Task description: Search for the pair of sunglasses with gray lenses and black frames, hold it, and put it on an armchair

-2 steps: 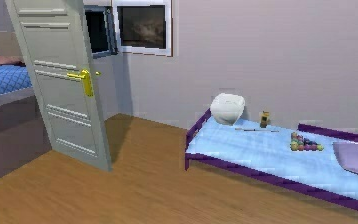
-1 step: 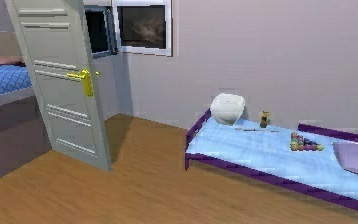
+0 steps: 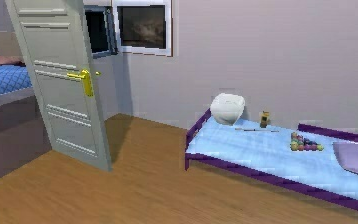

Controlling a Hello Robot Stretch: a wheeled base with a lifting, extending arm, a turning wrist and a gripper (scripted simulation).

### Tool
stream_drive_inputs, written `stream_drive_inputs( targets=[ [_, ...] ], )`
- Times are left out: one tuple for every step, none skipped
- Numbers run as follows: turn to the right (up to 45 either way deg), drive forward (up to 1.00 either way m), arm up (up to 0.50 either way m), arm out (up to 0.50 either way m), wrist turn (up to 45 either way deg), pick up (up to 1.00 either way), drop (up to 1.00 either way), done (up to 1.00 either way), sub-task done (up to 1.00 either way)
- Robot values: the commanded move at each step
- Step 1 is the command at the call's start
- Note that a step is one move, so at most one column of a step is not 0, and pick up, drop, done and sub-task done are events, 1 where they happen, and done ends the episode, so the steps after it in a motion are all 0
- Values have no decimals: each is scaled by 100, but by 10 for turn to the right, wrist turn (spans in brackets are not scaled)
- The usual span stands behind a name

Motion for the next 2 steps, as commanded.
stream_drive_inputs(
  targets=[
    [-450, 0, 0, 0, 0, 0, 0, 0, 0],
    [-180, 0, 0, 0, 0, 0, 0, 0, 0]
  ],
)
